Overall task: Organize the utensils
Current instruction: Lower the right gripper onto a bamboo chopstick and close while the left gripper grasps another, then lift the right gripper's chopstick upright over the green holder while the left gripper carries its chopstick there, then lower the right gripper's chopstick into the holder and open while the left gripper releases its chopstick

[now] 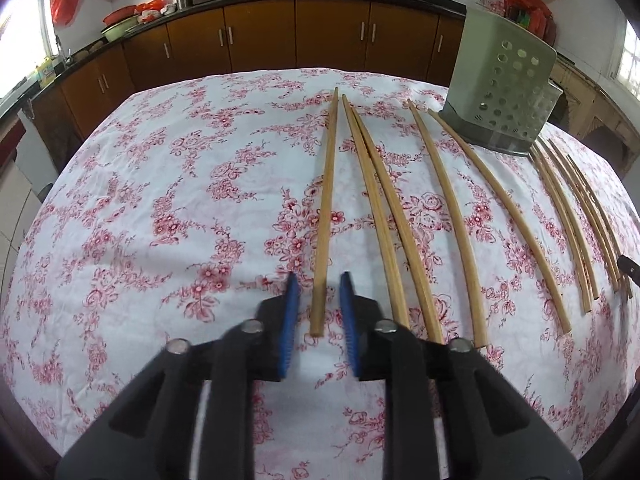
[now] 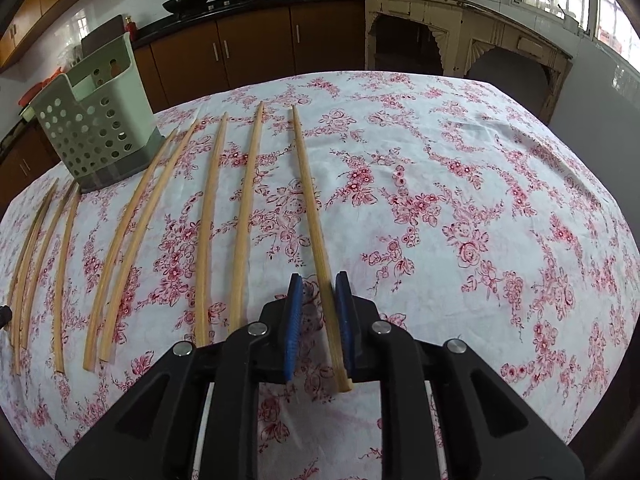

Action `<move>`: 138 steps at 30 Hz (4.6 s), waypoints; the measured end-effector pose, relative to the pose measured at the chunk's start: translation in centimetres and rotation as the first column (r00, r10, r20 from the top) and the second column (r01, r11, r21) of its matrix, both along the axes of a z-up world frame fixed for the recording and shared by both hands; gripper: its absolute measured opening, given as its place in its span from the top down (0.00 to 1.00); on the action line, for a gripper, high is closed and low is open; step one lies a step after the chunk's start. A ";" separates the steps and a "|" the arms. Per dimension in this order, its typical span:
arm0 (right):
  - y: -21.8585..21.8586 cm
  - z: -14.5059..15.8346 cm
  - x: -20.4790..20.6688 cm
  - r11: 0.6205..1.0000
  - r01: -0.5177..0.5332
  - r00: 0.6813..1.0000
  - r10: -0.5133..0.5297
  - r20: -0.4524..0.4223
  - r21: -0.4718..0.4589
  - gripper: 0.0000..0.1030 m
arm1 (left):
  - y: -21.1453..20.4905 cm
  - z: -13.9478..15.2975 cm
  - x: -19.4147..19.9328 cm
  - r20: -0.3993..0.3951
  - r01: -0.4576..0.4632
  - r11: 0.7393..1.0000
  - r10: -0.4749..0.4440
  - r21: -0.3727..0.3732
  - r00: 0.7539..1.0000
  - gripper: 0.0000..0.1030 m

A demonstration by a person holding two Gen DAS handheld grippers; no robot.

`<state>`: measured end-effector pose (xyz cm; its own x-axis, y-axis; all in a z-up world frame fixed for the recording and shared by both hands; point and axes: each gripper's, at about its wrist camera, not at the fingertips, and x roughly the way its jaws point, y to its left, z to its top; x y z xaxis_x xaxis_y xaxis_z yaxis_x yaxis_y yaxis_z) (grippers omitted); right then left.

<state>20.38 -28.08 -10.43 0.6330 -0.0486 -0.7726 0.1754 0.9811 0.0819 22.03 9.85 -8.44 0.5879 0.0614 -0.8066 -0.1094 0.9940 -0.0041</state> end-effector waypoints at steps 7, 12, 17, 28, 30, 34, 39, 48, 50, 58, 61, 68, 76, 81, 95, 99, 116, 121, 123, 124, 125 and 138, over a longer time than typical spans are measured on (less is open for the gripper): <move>-0.8 0.8 -0.5 0.998 -0.003 0.999 0.001 0.033 0.058 0.92 | 0.0 0.2 -0.2 -0.014 0.025 1.000 -0.026 -0.011 1.000 0.93; -1.1 1.8 -1.0 0.998 -0.010 0.998 0.006 0.066 0.066 0.93 | 0.0 0.6 -0.6 -0.014 0.040 0.999 -0.041 -0.014 0.999 0.93; -1.3 1.1 -0.8 0.997 -0.010 0.999 0.007 0.049 0.079 0.92 | 0.3 1.4 -0.6 0.007 0.033 0.999 -0.033 -0.015 0.999 0.93; -0.3 0.0 -0.5 0.999 -0.044 0.999 0.043 0.019 0.022 0.92 | 0.0 0.2 -0.6 -0.011 0.019 1.000 -0.019 -0.011 1.000 0.87; -0.4 0.0 -0.6 0.999 -0.043 0.999 0.043 0.020 0.023 0.92 | -0.5 0.1 -0.9 -0.003 0.024 1.000 -0.024 0.010 1.000 0.85; -0.9 0.7 -0.8 0.998 -0.035 0.999 0.033 0.043 0.053 0.93 | -0.4 0.2 -1.0 -0.011 0.037 0.999 -0.038 -0.028 0.999 0.92; -1.4 3.5 -1.7 0.998 -0.031 0.992 0.024 0.125 0.051 0.93 | 0.0 2.1 -1.8 0.023 0.056 0.998 -0.056 -0.018 0.998 0.93; -1.5 8.0 -2.9 0.998 -0.039 0.962 0.024 0.273 0.052 0.93 | 0.9 7.9 -3.0 0.177 0.044 0.999 -0.038 -0.030 0.984 0.93; -1.5 9.1 -3.0 0.998 -0.043 0.950 0.025 0.312 0.050 0.93 | 1.1 9.6 -3.2 0.231 0.036 0.999 -0.026 -0.041 0.973 0.93; -1.9 12.1 -2.6 0.998 -0.042 0.908 0.019 0.419 0.047 0.93 | 1.4 14.1 -2.7 0.376 0.019 0.998 0.005 -0.060 0.927 0.93; -2.1 13.0 -2.3 0.998 -0.035 0.895 0.012 0.446 0.043 0.93 | 1.4 15.3 -2.5 0.413 0.012 0.998 0.015 -0.062 0.911 0.93; -2.4 14.3 -1.1 0.998 -0.030 0.883 0.003 0.470 0.050 0.93 | 1.6 17.6 -1.1 0.468 0.005 0.998 0.023 -0.058 0.883 0.93; -2.3 15.1 -0.1 0.998 -0.033 0.882 0.003 0.471 0.057 0.93 | 1.5 20.1 -0.1 0.508 0.019 0.999 0.004 -0.040 0.861 0.93; -2.1 15.1 0.1 0.998 -0.028 0.884 0.002 0.468 0.049 0.93 | 1.1 20.8 0.3 0.512 0.032 0.999 -0.015 -0.023 0.859 0.93; 0.1 23.4 1.2 0.991 -0.133 0.830 0.093 0.550 0.034 0.93 | -1.5 27.8 1.1 0.588 0.125 0.992 -0.098 -0.005 0.803 0.93; 1.7 27.3 2.3 0.976 -0.211 0.787 0.136 0.602 0.056 0.93 | -3.1 32.1 1.6 0.640 0.159 0.987 -0.112 -0.016 0.760 0.93; 7.9 25.8 9.0 0.949 -0.315 0.794 0.251 0.553 0.023 0.93 | -10.0 31.2 9.7 0.563 0.226 0.974 -0.189 0.004 0.805 0.93; 8.1 22.5 11.0 0.942 -0.328 0.843 0.256 0.473 0.074 0.93 | -9.6 27.9 11.8 0.503 0.223 0.974 -0.176 -0.035 0.846 0.93; 8.0 21.6 11.5 0.938 -0.332 0.858 0.256 0.447 0.102 0.93 | -9.5 26.9 12.3 0.483 0.226 0.973 -0.180 -0.039 0.857 0.93; 7.9 21.2 11.7 0.936 -0.334 0.863 0.257 0.434 0.109 0.93 | -9.3 26.6 12.8 0.476 0.227 0.973 -0.182 -0.039 0.861 0.93; 8.0 21.1 11.8 0.936 -0.333 0.868 0.258 0.425 0.111 0.93 | -9.3 26.2 13.1 0.461 0.230 0.972 -0.184 -0.045 0.868 0.93; 6.7 21.4 11.2 0.946 -0.298 0.881 0.222 0.418 0.125 0.58 | -7.7 25.5 13.2 0.442 0.189 0.980 -0.142 -0.065 0.886 0.71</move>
